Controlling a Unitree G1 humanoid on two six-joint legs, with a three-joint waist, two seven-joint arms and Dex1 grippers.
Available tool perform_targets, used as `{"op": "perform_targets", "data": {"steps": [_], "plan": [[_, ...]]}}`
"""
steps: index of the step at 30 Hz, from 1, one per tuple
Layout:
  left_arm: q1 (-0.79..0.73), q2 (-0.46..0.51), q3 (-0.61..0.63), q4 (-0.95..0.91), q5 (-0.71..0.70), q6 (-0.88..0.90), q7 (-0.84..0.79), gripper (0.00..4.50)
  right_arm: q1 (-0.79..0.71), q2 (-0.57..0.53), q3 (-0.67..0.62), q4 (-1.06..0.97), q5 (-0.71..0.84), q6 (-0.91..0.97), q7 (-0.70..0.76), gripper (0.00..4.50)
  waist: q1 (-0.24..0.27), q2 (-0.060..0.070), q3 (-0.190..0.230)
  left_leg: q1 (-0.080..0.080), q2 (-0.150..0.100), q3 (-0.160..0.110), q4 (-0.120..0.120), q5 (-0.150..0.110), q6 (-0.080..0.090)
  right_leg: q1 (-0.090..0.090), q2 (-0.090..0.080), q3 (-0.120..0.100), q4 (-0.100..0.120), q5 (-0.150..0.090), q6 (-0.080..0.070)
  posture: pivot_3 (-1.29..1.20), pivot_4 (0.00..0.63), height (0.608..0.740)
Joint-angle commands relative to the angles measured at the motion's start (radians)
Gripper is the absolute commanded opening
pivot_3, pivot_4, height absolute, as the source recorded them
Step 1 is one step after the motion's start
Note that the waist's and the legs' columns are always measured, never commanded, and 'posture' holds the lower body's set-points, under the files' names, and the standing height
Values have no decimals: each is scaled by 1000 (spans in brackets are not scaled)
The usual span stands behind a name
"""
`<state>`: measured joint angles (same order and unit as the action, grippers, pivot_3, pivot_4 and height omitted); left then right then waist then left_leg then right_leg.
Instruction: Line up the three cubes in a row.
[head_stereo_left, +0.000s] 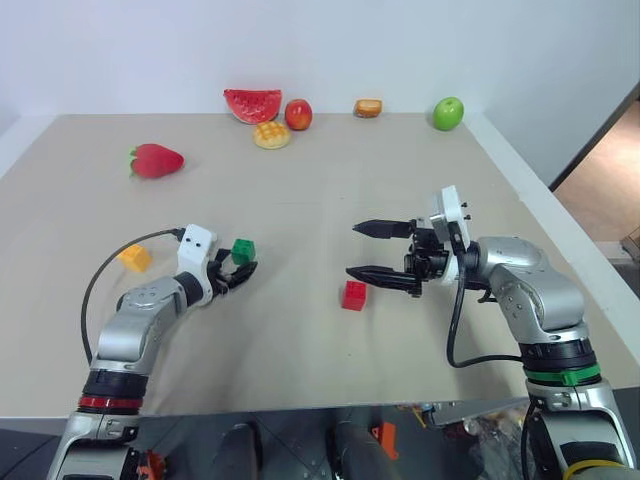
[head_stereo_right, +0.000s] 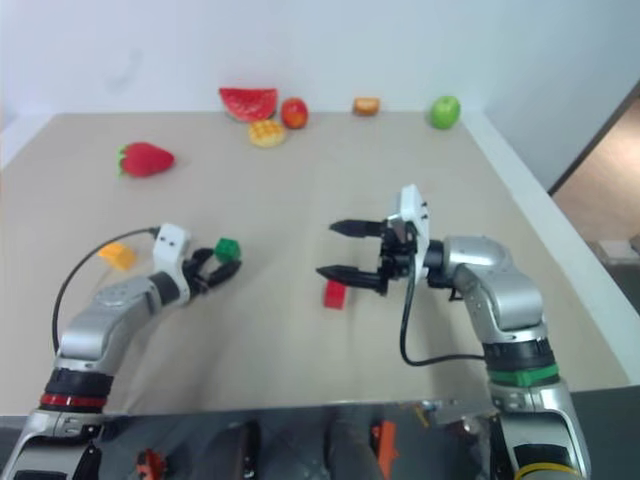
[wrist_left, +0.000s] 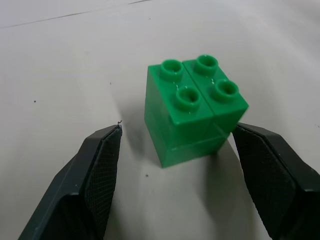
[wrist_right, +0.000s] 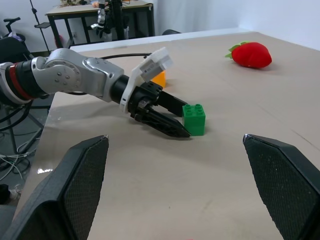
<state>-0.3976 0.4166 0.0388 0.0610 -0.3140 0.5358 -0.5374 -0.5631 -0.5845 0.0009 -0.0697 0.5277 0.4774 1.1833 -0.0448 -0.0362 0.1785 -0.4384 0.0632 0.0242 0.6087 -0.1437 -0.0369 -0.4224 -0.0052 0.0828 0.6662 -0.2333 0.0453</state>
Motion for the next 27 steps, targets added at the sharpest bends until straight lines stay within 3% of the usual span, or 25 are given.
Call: {"op": "perform_targets", "data": {"steps": [1,7,8,13,19,23,27], "plan": [[-26,-16,-7,28,24,-20,18,3365,-2,-12,-23,-42,23,-3,-7,4489,0,0,0,0,0,0,0,0,0,0,0,0,0,0,0,0,150,740],[-53,-37,-7,45,31,-31,21,1417,4,-13,-17,-42,21,-8,-9,4500,1,0,0,0,0,0,1,0,0,0,0,0,0,1,0,0,150,740],[-58,-35,-7,48,33,-33,17,1319,4,-13,-16,-41,20,-9,-9,4500,1,0,0,-1,0,0,1,0,0,0,0,0,0,1,0,0,150,740],[-75,-4,-4,51,9,-101,-102,1326,10,-14,-9,-50,18,-7,-8,4500,0,0,0,-1,0,0,0,0,0,0,0,0,0,0,1,0,150,740],[-60,125,-113,72,13,-363,-531,1326,69,-92,-30,-128,89,81,47,4500,0,0,0,-1,0,0,-3,0,0,-2,0,0,0,-2,-1,0,150,740],[-129,165,-166,248,25,-537,-781,1326,149,-197,-80,-135,125,113,100,4500,4,0,0,-1,-1,0,-4,0,0,-1,-1,0,-1,-4,-2,0,150,740],[-231,116,-194,456,48,-674,-899,1326,203,-253,-168,-151,195,165,95,4500,6,0,0,-2,-1,0,-2,0,0,-1,-2,0,-1,-3,-2,0,150,740]]}}
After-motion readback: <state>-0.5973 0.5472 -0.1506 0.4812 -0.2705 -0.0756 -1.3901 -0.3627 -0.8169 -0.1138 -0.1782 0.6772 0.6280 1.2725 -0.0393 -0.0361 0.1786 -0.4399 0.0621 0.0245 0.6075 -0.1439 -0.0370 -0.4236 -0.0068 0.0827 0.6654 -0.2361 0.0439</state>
